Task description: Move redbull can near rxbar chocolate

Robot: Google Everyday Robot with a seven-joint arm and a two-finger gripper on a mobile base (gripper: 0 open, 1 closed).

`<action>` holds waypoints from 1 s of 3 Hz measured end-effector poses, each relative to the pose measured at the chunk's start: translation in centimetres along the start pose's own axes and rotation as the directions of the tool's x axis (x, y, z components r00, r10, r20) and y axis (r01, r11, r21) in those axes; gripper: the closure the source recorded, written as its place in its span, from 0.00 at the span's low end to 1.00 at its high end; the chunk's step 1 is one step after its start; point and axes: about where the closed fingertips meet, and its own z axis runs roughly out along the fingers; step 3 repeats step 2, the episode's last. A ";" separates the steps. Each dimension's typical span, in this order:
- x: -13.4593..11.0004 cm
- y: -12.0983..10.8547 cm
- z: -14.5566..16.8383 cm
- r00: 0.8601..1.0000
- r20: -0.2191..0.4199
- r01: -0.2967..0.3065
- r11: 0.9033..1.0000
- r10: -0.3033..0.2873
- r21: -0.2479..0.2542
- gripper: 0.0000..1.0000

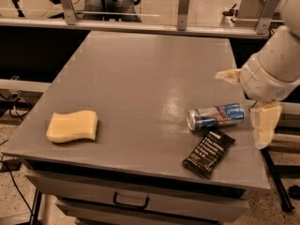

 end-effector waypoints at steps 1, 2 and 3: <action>1.3 3.8 -1.7 0.998 0.064 0.001 0.998 -0.005 0.069 0.00; 1.3 3.8 -1.7 0.998 0.064 0.001 0.998 -0.005 0.069 0.00; 1.3 3.8 -1.7 0.998 0.064 0.001 0.998 -0.005 0.069 0.00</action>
Offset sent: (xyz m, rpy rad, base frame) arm -0.0260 -0.0186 0.0049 0.0567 -0.0388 0.0101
